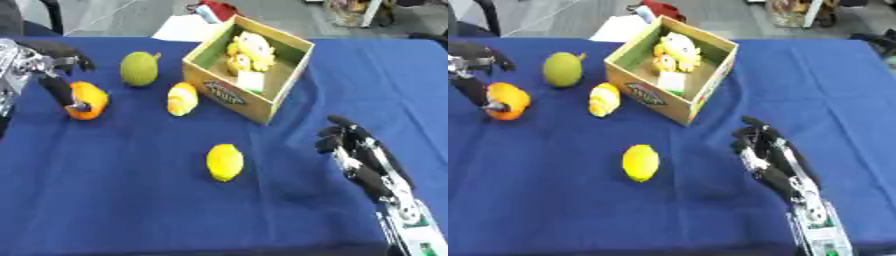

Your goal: Pick up objects on the table and place them in the box.

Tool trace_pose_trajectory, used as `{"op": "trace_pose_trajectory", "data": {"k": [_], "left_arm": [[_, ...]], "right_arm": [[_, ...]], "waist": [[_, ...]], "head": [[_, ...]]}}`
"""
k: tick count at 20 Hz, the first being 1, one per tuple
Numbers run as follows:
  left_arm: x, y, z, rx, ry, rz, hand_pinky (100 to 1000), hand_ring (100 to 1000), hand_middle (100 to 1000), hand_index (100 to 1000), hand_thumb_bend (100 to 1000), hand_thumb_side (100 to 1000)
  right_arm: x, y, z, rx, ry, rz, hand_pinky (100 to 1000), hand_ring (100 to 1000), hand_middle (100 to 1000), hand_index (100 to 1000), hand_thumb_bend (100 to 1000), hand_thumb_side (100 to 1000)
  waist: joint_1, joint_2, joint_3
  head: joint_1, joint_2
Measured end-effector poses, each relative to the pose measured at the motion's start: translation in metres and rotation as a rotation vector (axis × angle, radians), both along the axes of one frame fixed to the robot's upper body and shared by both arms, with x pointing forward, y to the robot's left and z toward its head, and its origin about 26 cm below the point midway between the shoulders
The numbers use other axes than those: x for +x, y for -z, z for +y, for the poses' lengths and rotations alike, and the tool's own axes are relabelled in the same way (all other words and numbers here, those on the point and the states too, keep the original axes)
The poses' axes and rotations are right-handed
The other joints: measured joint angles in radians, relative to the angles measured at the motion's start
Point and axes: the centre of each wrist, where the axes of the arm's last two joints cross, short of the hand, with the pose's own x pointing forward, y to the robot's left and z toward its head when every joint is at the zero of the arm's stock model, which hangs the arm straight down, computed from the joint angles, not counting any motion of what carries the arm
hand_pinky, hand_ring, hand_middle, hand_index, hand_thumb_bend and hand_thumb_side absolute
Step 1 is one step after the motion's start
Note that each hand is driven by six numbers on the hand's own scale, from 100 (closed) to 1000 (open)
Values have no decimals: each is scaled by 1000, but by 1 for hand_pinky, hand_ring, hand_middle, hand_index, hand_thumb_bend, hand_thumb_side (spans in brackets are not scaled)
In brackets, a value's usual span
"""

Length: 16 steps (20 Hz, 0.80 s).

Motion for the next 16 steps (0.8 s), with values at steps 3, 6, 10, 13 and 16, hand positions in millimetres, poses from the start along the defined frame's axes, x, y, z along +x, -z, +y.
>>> {"op": "trace_pose_trajectory", "data": {"k": [3, 6, 10, 13, 16], "left_arm": [[1, 4, -1, 35, -9, -14, 614, 490, 535, 690, 465, 334], [1, 1, -3, 55, -5, -67, 553, 416, 439, 614, 335, 285], [3, -29, -16, 32, 53, -214, 556, 403, 413, 605, 267, 249], [3, -72, -39, 4, 143, -369, 571, 398, 406, 606, 207, 220], [7, -103, -73, -33, 252, -490, 583, 415, 425, 623, 262, 227]], "right_arm": [[0, 1, 0, 0, 0, 3, 637, 651, 662, 890, 100, 403], [0, 1, 0, -1, 1, 5, 637, 651, 662, 890, 100, 402], [0, 2, 0, -1, 2, 4, 637, 651, 662, 890, 100, 403], [-1, 2, 0, -1, 3, 7, 637, 651, 662, 890, 100, 403], [-1, 3, 0, -2, 2, 10, 637, 650, 662, 890, 100, 402]], "waist": [[0, 0, 0], [0, 0, 0], [0, 0, 1], [0, 0, 4], [0, -3, 4]], "head": [[0, 0], [0, 0], [0, 0], [0, 0], [2, 0]]}}
